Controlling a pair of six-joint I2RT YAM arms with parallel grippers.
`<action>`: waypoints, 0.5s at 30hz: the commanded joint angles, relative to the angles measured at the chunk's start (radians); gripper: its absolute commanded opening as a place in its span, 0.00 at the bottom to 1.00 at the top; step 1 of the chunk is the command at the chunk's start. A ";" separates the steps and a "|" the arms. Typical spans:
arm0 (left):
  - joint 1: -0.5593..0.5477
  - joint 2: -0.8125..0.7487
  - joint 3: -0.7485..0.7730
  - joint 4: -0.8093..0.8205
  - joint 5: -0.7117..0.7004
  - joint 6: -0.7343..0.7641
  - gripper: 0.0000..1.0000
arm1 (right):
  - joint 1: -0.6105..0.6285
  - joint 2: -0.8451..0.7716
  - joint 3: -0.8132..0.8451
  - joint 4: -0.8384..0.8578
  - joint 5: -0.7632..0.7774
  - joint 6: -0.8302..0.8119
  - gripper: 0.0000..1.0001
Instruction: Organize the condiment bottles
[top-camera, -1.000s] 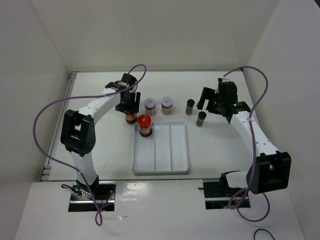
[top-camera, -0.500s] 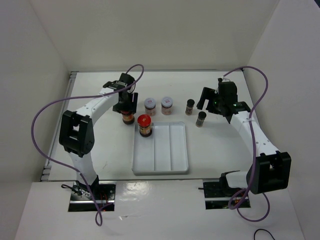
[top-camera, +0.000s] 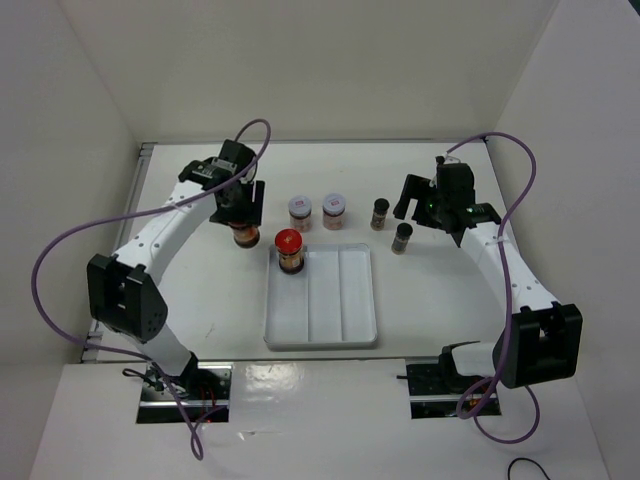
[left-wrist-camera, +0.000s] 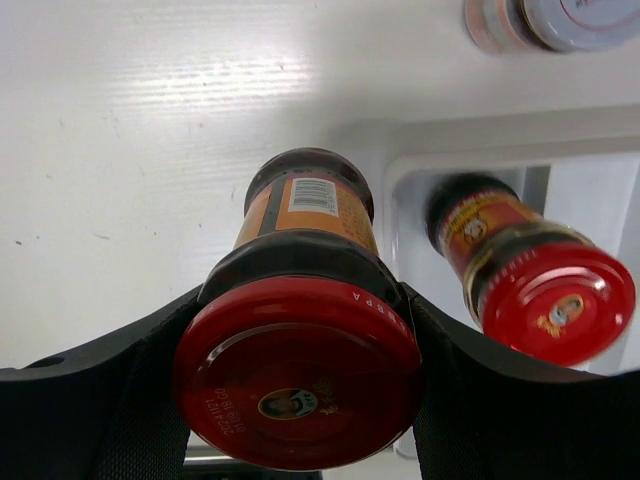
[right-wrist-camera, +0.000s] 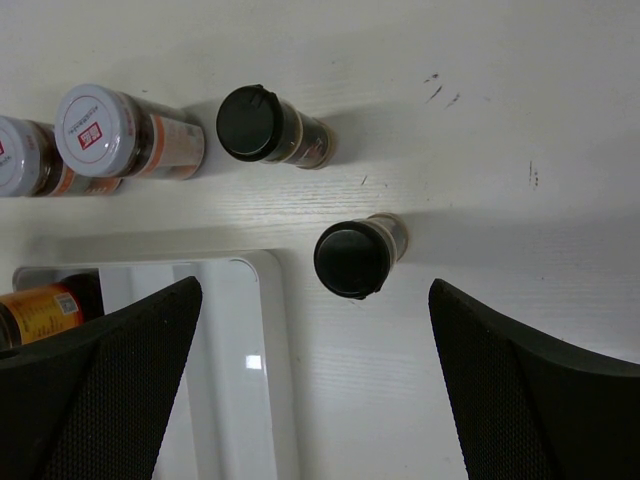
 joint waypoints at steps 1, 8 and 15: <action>-0.036 -0.091 0.010 -0.063 0.005 -0.031 0.36 | 0.009 0.004 0.022 0.010 0.003 -0.012 0.99; -0.069 -0.207 -0.047 -0.131 0.021 -0.065 0.36 | 0.009 0.004 0.022 0.019 0.003 -0.012 0.99; -0.134 -0.289 -0.067 -0.162 0.073 -0.055 0.36 | 0.009 0.004 0.013 0.019 0.012 -0.012 0.99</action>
